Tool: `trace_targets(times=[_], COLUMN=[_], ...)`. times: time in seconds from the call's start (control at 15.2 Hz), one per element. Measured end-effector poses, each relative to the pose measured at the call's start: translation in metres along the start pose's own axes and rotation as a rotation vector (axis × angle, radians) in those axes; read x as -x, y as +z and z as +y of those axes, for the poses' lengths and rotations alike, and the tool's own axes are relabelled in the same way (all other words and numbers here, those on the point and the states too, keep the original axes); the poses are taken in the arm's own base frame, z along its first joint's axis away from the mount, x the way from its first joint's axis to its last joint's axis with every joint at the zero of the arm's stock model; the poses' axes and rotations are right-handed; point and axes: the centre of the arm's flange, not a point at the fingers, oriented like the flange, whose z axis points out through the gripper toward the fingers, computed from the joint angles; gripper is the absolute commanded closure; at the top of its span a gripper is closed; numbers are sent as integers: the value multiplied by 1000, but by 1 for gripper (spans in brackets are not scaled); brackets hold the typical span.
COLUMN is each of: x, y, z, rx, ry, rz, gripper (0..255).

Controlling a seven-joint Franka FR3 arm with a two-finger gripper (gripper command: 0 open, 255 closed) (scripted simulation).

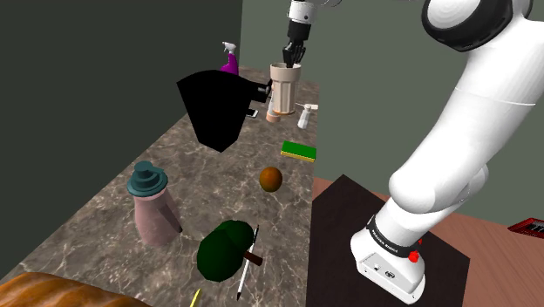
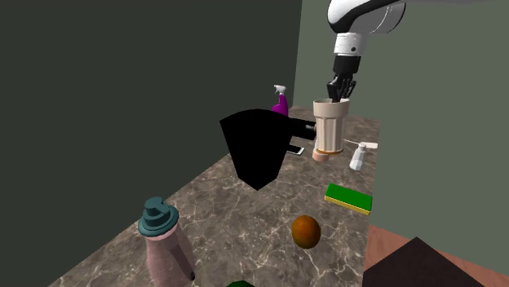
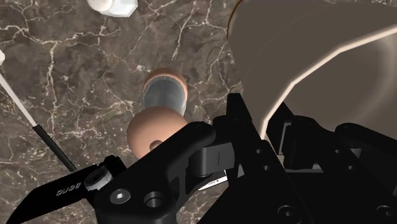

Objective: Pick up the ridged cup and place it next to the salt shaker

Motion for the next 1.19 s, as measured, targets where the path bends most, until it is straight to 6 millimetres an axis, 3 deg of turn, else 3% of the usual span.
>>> trace_targets(times=[1.19], x=[-3], y=[93], z=[4], rx=[0], ry=[0], rz=[0], gripper=[255])
